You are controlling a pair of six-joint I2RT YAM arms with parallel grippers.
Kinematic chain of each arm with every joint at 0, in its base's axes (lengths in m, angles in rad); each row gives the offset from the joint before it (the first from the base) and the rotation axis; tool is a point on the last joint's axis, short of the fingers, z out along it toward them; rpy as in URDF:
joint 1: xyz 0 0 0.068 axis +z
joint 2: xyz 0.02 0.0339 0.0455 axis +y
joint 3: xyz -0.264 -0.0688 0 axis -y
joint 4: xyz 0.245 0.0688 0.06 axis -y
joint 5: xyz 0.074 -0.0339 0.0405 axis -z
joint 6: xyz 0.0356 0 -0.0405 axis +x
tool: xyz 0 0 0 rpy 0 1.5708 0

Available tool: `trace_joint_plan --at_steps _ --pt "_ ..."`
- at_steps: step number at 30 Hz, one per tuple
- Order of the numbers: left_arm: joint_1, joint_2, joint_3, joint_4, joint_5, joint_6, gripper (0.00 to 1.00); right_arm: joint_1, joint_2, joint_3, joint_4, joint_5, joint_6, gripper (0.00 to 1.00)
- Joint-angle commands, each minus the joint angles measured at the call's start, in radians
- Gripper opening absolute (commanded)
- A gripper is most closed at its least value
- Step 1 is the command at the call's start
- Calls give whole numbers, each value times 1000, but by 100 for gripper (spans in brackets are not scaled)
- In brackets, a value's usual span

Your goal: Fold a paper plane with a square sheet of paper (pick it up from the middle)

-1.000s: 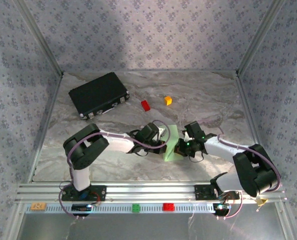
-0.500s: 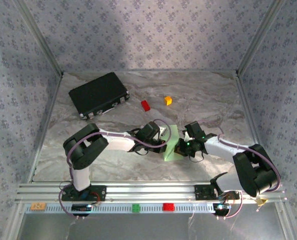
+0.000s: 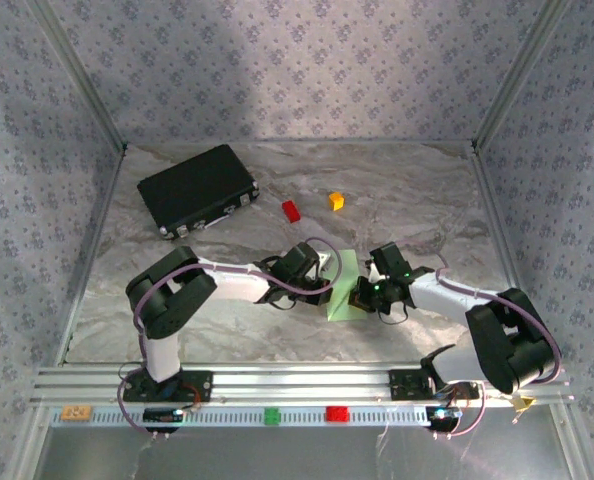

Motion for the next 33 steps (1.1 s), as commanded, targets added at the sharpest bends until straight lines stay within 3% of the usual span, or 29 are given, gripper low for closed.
trace_joint_plan --at_steps 1,14,33 --pt "10 -25 17 -22 -7 16 2 -9 8 -29 -49 42 -17 3" --pt "12 4 30 12 52 25 2 -18 2 -34 -48 38 -18 3" --pt "19 19 37 -13 34 34 3 -22 0 -36 -49 36 -19 3"
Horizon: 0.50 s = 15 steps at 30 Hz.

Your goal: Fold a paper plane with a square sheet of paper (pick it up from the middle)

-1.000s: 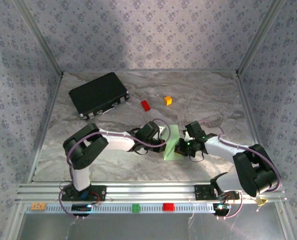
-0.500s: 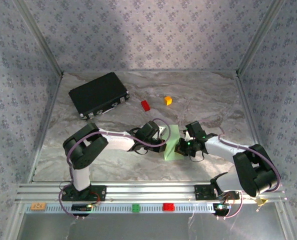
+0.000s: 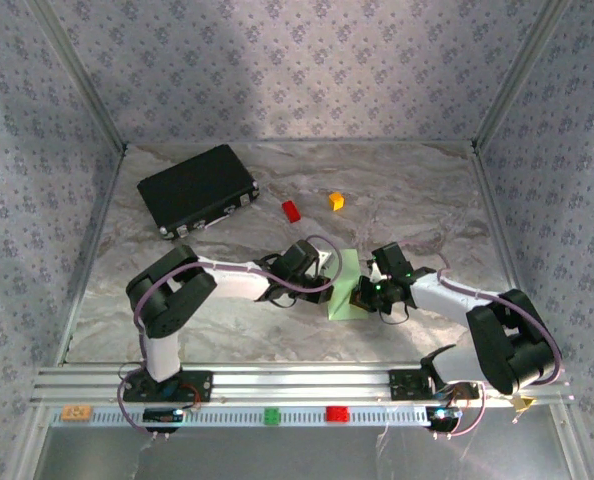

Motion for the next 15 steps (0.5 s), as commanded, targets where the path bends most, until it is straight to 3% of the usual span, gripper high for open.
trace_joint_plan --at_steps 1,15 --pt "6 16 25 -13 4 16 3 -7 5 -28 -55 36 -18 3" --pt "9 34 18 -6 20 19 3 -13 0 -28 -56 35 -21 4"
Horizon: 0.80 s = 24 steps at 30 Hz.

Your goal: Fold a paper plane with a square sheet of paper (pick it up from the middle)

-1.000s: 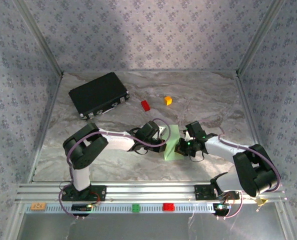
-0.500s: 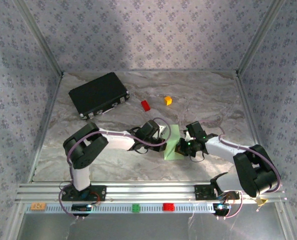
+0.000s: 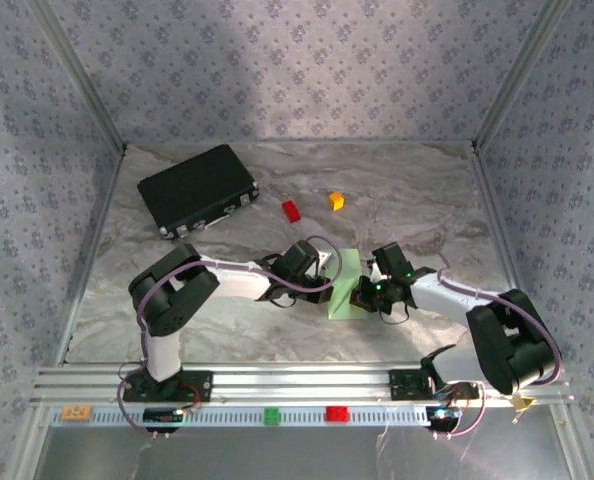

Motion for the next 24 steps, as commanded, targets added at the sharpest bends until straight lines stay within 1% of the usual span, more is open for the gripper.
trace_joint_plan --at_steps 1,5,9,13,16,19,24 --pt "4 17 16 -9 17 16 3 -13 -2 -26 -58 37 -22 4" --pt "3 16 18 -11 18 17 2 -22 -34 -23 -46 18 -25 5" --pt "4 21 25 -15 19 20 3 -51 -109 -28 -10 -15 -2 6" --pt "4 19 25 -16 18 21 3 -80 -159 -46 87 -94 46 5" --pt "4 20 25 -16 20 21 3 -80 -144 -38 148 -142 72 4" --pt "3 22 26 -12 21 18 3 -78 -105 -25 197 -163 93 4" --pt "4 27 32 -11 25 16 2 -70 -54 7 207 -161 94 3"
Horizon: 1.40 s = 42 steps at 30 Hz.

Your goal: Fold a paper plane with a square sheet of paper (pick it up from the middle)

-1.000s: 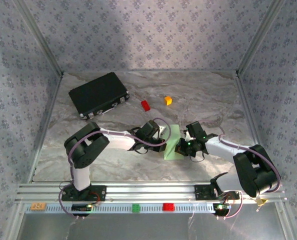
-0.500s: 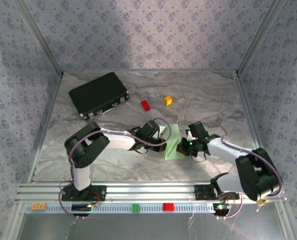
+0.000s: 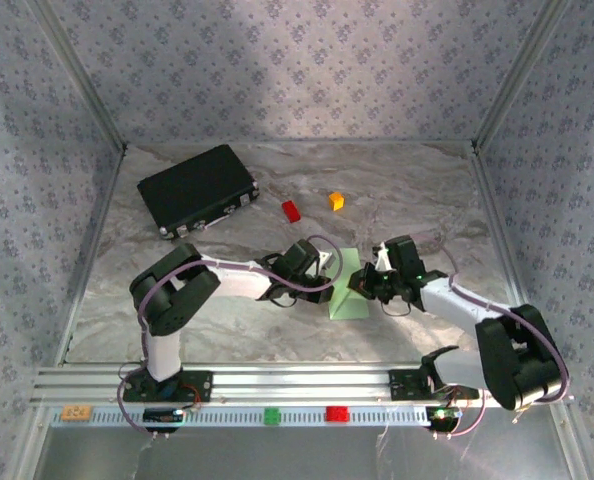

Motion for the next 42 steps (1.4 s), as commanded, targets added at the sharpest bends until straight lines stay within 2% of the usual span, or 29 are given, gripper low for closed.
trace_joint_plan --at_steps 1,9,20,42 --pt "4 19 25 -10 11 15 3 5 20 40 -7 -4 13 3" --pt "3 11 28 -15 7 14 3 3 -29 -37 -125 105 1 2" --pt "1 3 46 -13 20 17 3 -4 60 -36 -176 125 -58 1" --pt "1 35 52 -36 1 5 2 -24 55 -42 -183 118 -77 1"
